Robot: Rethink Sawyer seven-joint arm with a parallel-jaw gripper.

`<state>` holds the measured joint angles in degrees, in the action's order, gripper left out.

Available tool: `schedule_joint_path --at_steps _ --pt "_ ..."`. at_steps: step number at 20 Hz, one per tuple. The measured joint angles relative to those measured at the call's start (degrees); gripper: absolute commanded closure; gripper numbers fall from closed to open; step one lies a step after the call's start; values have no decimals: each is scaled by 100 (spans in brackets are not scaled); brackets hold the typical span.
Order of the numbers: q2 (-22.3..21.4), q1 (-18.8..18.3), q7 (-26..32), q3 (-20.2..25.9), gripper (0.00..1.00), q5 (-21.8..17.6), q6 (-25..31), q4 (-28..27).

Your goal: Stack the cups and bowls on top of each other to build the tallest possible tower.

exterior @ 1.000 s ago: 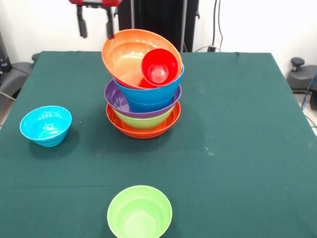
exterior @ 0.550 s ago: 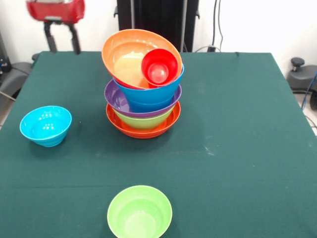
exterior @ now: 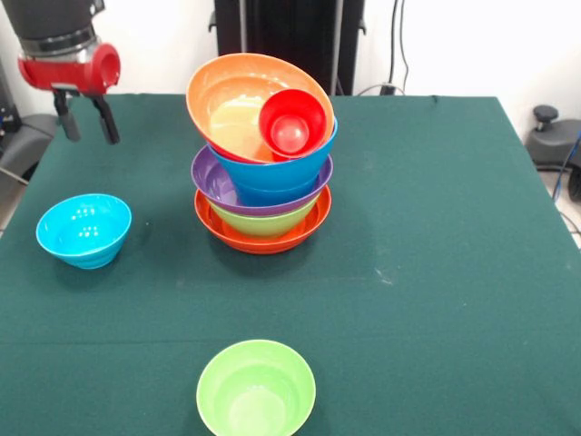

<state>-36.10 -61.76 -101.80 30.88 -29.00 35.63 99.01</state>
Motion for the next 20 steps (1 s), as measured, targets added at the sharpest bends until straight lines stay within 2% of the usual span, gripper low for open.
schedule_joint_path --at_steps 8,14,20 --pt "493 -4 0 0 0 -726 -659 1" --pt "735 76 0 1 0 -993 -962 -4" --pt "1040 179 0 1 0 -1012 -879 -182"
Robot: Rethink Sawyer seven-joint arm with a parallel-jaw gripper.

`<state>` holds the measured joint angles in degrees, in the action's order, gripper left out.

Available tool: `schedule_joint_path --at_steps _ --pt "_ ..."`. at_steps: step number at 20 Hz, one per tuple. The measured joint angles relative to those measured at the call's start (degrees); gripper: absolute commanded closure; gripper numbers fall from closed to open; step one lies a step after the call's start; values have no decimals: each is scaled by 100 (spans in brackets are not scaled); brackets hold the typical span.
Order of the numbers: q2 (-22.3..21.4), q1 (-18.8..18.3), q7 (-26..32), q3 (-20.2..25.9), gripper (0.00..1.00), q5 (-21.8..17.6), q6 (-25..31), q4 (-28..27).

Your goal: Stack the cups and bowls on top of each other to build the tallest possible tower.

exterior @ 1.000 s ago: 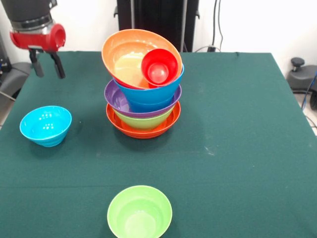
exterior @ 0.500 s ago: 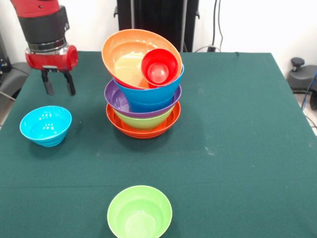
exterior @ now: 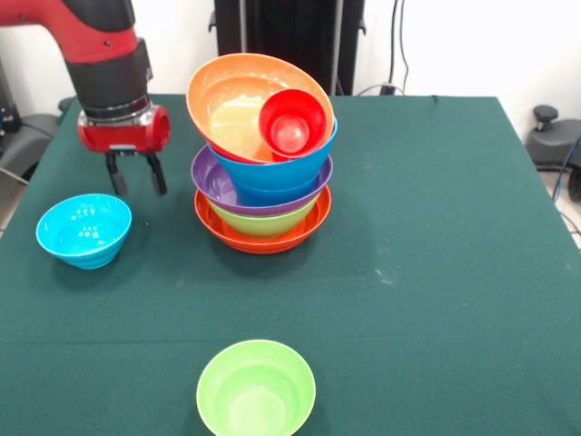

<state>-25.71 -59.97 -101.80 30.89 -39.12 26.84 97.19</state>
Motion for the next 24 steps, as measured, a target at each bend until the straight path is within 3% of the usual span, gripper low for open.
schedule_joint_path --at_steps 7,16,24 --pt "493 174 0 38 0 20 560 -755" --pt "892 301 1 244 0 278 2007 -1777" --pt "873 340 1 252 0 271 2041 -1837"
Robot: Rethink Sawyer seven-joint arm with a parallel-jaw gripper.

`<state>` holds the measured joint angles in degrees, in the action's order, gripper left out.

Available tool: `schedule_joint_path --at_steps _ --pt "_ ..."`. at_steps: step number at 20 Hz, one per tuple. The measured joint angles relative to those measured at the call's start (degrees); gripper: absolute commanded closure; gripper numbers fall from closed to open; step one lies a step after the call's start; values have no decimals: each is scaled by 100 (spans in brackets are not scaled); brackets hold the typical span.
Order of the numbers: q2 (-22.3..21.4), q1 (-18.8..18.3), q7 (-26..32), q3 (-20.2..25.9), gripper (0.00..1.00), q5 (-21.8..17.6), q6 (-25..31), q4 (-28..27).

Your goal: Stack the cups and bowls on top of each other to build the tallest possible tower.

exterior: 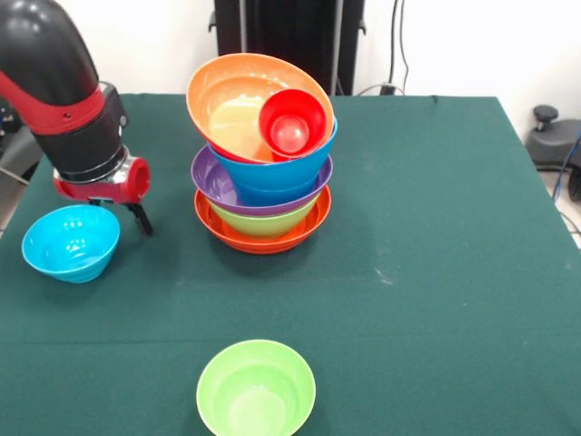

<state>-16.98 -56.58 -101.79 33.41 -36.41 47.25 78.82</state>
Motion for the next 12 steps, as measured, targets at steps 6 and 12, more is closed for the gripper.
schedule_joint_path --at_steps 6,12 --pt "-132 70 0 0 0 4 -157 134" --pt "-501 79 0 0 0 64 -200 562"
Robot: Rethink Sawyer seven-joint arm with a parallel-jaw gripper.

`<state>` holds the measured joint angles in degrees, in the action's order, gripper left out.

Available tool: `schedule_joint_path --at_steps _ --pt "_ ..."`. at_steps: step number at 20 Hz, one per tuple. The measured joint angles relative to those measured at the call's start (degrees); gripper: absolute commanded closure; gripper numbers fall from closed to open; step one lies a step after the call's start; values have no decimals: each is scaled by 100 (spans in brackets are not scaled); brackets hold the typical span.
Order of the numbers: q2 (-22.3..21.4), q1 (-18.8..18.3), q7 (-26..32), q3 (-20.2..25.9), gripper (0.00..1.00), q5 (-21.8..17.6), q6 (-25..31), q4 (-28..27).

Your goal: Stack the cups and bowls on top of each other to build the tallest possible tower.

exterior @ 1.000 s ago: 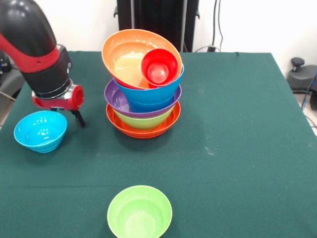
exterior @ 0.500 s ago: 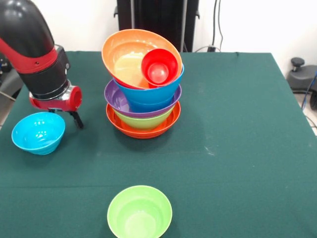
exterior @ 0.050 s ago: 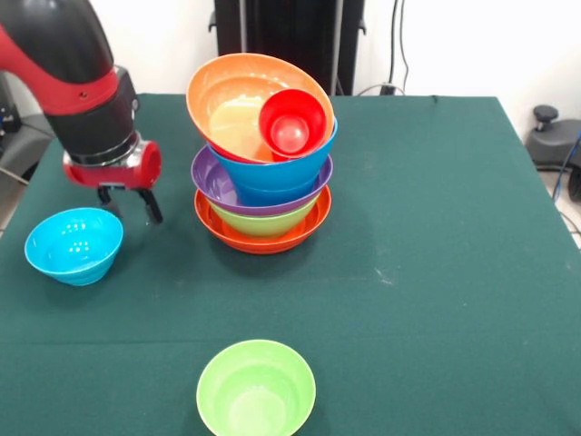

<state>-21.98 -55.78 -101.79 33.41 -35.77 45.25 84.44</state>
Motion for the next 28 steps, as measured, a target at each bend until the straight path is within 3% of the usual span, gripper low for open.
schedule_joint_path --at_steps 15,28 --pt "-899 -100 0 -104 0 206 1 1186" --pt "-683 -125 0 -264 0 184 -45 1376"
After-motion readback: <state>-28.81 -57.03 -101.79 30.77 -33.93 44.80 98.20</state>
